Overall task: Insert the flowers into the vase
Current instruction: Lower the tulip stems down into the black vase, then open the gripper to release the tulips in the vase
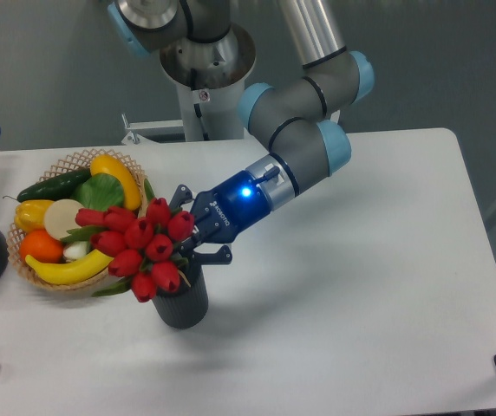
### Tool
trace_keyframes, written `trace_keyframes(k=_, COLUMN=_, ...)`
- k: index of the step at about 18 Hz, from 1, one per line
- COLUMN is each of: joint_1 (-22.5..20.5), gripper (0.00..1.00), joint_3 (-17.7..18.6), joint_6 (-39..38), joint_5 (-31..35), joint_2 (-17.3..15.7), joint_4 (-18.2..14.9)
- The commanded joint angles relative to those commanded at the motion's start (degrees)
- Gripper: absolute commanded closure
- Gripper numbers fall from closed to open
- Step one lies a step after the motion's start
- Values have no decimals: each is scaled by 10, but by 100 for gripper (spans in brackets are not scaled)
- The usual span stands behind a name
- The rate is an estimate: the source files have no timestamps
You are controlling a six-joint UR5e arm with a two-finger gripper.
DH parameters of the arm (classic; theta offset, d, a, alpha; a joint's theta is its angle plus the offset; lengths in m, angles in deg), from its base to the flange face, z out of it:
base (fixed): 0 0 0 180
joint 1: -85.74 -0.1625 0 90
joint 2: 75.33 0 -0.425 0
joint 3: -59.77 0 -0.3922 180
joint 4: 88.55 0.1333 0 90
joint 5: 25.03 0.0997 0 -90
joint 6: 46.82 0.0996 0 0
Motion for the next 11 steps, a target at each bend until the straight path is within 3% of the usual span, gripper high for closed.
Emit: trace_keyframes(k=11, joint_1=1, gripper=73, joint_3=16, joint_6=27, joint_5=23, joint_2=14, joint_4=1)
